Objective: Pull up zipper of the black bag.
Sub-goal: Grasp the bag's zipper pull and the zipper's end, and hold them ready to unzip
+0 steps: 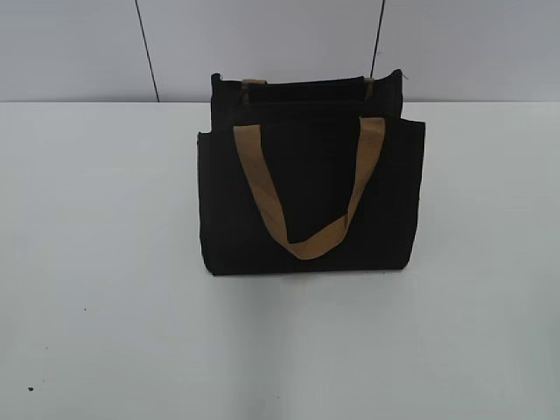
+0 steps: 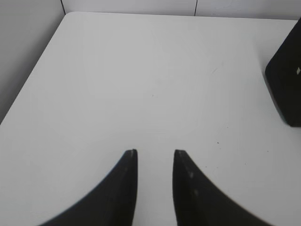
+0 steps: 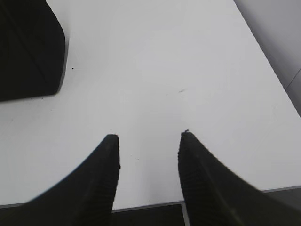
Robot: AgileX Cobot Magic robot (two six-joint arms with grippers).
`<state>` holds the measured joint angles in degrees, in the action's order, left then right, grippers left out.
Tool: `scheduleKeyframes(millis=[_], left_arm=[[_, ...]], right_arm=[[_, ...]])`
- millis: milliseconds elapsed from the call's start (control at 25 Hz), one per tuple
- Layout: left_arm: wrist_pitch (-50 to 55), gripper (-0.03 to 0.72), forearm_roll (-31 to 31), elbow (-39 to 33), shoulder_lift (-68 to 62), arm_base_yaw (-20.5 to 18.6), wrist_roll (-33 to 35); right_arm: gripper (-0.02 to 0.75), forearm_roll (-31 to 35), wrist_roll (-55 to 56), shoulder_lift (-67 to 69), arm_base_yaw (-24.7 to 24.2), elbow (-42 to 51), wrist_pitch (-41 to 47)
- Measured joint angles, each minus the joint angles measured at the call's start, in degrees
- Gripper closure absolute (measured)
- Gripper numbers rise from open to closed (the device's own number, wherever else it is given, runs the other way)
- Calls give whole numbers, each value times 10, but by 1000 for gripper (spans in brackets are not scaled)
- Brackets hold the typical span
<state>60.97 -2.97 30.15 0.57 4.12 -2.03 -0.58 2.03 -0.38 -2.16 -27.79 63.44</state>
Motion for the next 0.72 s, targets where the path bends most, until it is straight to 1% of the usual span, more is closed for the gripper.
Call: scheduleKeyframes(millis=[280, 400, 560, 680, 720], left_arm=[[0, 482, -1, 0, -1, 0, 0], [-14, 482, 3, 14, -34, 0, 0], [-94, 482, 19, 54, -132, 0, 1], [-193, 482, 30, 62, -224, 0, 7], [-229, 482, 46, 63, -258, 0, 15]], right_arm=[[412, 0, 0, 0, 0, 0, 0], [412, 0, 0, 0, 0, 0, 0], [412, 0, 0, 0, 0, 0, 0], [412, 0, 0, 0, 0, 0, 0], [412, 0, 0, 0, 0, 0, 0]])
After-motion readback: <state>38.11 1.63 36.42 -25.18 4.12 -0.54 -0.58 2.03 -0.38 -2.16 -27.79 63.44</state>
